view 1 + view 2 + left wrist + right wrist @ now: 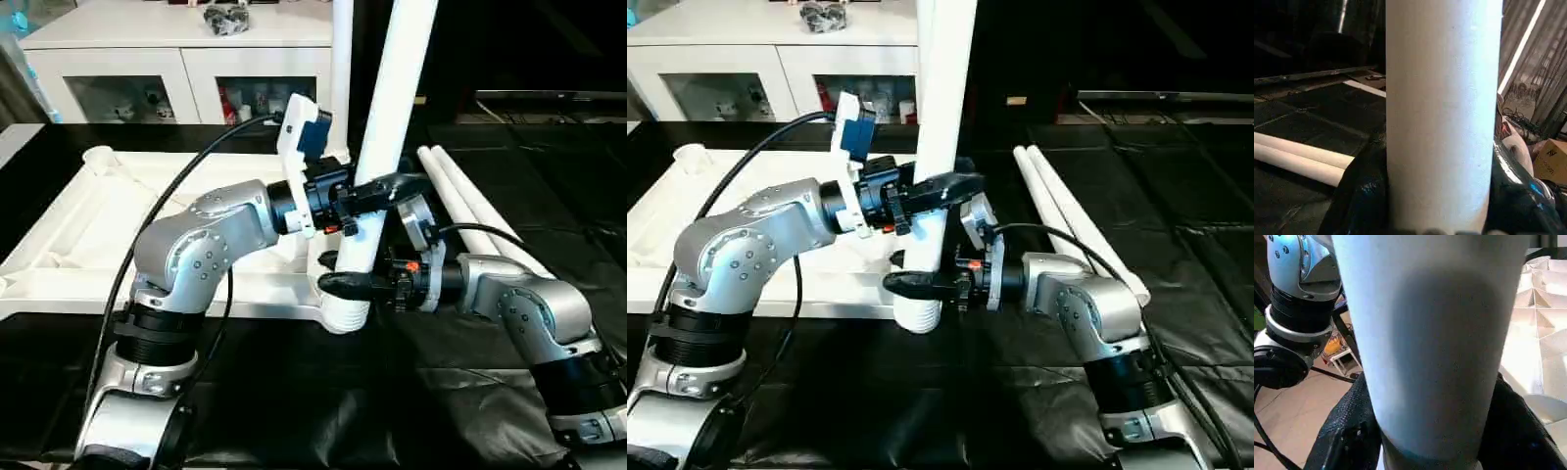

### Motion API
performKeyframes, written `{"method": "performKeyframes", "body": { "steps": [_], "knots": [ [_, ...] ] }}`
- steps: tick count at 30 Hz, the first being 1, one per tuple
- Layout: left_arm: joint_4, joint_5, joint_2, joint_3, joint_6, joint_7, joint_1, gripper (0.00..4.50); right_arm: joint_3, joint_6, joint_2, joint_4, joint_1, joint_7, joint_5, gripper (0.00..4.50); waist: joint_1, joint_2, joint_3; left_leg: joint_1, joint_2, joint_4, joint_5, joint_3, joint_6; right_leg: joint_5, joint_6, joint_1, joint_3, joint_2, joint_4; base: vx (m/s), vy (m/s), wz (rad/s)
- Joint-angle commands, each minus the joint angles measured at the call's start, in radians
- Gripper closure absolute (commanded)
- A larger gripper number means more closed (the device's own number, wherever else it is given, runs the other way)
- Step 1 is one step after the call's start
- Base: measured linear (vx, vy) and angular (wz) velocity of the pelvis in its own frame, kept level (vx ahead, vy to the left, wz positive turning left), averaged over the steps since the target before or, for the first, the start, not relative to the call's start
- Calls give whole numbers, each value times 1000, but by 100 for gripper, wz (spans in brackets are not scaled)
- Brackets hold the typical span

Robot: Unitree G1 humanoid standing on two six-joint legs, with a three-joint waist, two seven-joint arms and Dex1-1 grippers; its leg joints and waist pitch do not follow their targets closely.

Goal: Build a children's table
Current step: Pick table leg

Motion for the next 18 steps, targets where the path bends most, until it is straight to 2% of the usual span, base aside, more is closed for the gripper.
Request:
{"method": "performKeyframes", "body": {
  "steps": [1,4,6,10,14,18],
  "knots": [
    [-39,-24,-9,-13,-3,-15,-3,266,-7,11,1,20,-11,-15,-11,246,3,-22,-75,-2,21,-53,-49,-2,54,-133,-205,66,40,-52,-63,0,0,0],
    [-33,-29,-23,9,2,13,-10,266,-9,1,7,23,-7,-24,-19,246,3,-22,-76,-2,21,-52,-51,-2,53,-129,-207,67,40,-53,-62,0,0,0],
    [-38,-55,-31,23,18,12,-13,210,-14,4,13,20,-4,-33,-14,248,3,-22,-76,-2,21,-52,-48,-2,54,-123,-210,67,40,-52,-62,0,0,0],
    [-56,-72,-47,35,17,22,-18,165,-36,9,36,2,6,-54,12,251,3,-22,-76,-1,22,-52,-48,-2,58,-118,-218,66,40,-53,-61,0,0,0],
    [-43,-64,-80,60,-33,54,-26,154,-39,5,52,-9,10,-91,4,253,2,-22,-74,-2,21,-54,-58,-2,53,-134,-210,67,40,-52,-65,0,0,0],
    [-64,-93,-99,81,-30,48,-26,149,-40,0,57,-5,11,-102,-5,254,4,-24,-76,-3,20,-52,-51,-1,53,-137,-201,67,40,-53,-64,0,0,0]
  ]
}}
